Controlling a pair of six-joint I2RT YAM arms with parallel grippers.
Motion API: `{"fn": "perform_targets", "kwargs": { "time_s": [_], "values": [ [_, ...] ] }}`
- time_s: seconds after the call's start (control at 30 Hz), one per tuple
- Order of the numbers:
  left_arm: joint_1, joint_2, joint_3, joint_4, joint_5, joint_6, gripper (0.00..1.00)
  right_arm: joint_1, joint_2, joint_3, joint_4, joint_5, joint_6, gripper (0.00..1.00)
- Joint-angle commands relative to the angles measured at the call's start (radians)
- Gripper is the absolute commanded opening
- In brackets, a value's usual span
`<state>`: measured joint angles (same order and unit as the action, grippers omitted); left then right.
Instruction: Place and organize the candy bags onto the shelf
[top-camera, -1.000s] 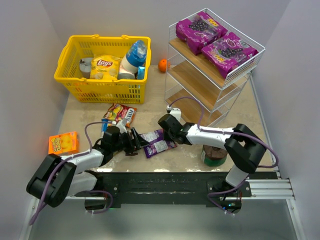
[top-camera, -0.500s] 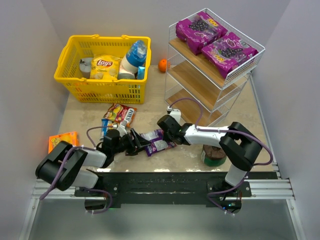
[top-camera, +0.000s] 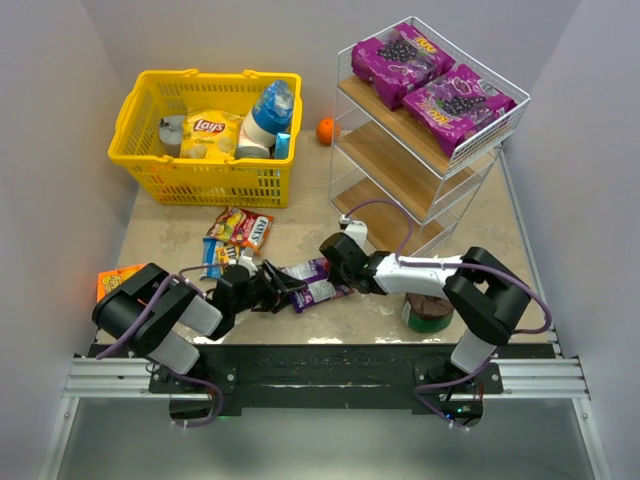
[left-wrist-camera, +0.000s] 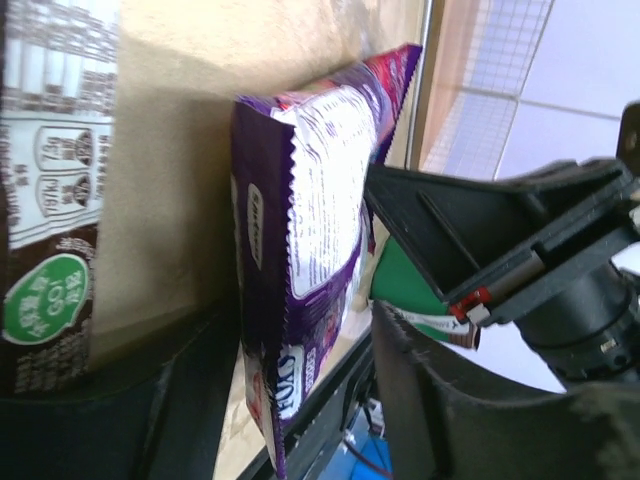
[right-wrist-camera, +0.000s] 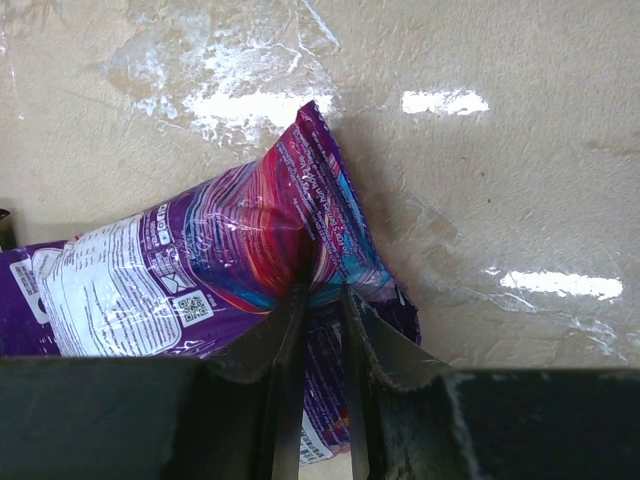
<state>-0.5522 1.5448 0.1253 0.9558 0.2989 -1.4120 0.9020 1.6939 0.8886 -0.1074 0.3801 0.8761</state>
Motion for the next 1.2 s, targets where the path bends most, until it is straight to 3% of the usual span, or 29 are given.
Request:
{"fn": "perform_targets", "kwargs": {
  "time_s": [0.0,0.17,0.37,0.4,0.47,0.63,0.9,1.0,1.17],
  "values": [
    [-0.017,0.035,0.023,-0.020,-0.101,-0.033,0.56,-0.003,-0.022,-0.046,-0.043,0.000,0.017,0.22],
    [-0.018,0.078,0.077,-0.022,-0.080,-0.001,0.45,-0.003,-0.056,-0.065,-0.037,-0.003,0.009,0.27],
    [-0.022,0.081,0.096,-0.032,-0.063,0.027,0.15,-0.003,-0.161,-0.073,-0.103,-0.017,-0.020,0.36],
    [-0.023,0.072,0.100,-0.038,-0.054,0.031,0.07,-0.003,-0.177,-0.073,-0.124,-0.021,-0.025,0.38],
    [-0.023,0.057,0.120,-0.066,-0.046,0.057,0.00,-0.002,-0.218,-0.073,-0.140,-0.032,-0.052,0.47],
    [-0.020,0.003,0.184,-0.163,0.009,0.107,0.00,-0.002,-0.394,-0.039,-0.209,-0.050,-0.150,0.64],
    [-0.003,-0.098,0.263,-0.147,0.098,0.110,0.00,-0.002,-0.623,0.046,-0.261,-0.191,-0.241,0.70],
    [-0.002,-0.179,0.341,-0.250,0.077,0.149,0.00,-0.002,-0.692,0.047,-0.270,-0.217,-0.244,0.71],
    [-0.002,-0.310,0.532,-0.577,-0.056,0.245,0.00,-0.003,-0.754,0.021,-0.259,-0.302,-0.269,0.74]
  ]
}}
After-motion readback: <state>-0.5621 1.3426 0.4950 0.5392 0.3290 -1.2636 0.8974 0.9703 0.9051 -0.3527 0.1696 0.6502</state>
